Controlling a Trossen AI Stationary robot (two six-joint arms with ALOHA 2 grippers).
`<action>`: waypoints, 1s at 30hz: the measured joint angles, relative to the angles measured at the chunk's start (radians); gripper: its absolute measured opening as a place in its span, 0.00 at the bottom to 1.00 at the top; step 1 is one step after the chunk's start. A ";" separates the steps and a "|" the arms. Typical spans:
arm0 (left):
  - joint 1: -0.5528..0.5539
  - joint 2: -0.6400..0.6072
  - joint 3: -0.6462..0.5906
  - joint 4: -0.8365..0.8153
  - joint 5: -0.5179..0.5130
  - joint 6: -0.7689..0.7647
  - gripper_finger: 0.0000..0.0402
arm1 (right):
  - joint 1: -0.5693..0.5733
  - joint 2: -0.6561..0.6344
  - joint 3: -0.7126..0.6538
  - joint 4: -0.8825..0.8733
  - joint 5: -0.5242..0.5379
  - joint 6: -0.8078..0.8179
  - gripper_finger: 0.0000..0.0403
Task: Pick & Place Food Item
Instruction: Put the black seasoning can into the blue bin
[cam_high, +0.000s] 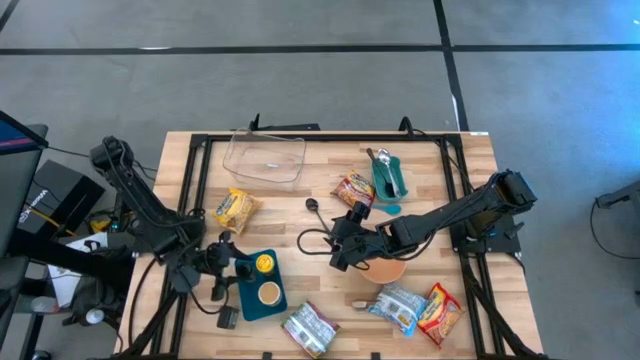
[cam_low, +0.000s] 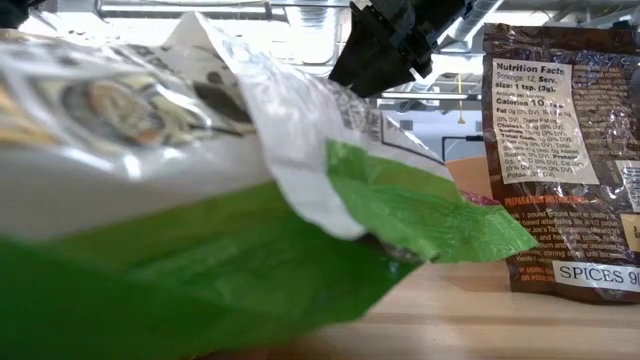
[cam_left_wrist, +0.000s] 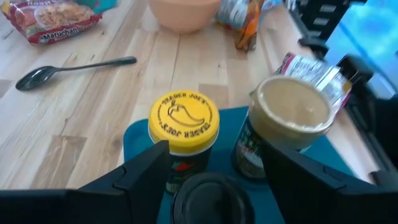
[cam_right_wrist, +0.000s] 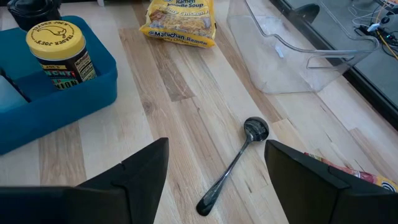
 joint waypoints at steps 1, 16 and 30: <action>0.000 -0.014 0.000 0.000 0.000 0.001 0.61 | 0.000 0.000 0.000 0.000 0.000 0.000 0.65; 0.000 -0.144 0.000 0.007 -0.107 0.003 0.57 | -0.006 0.000 0.000 0.000 0.001 -0.018 0.65; 0.088 -0.145 0.000 0.135 -0.457 0.168 0.54 | -0.091 0.000 0.000 0.112 0.004 -0.217 0.65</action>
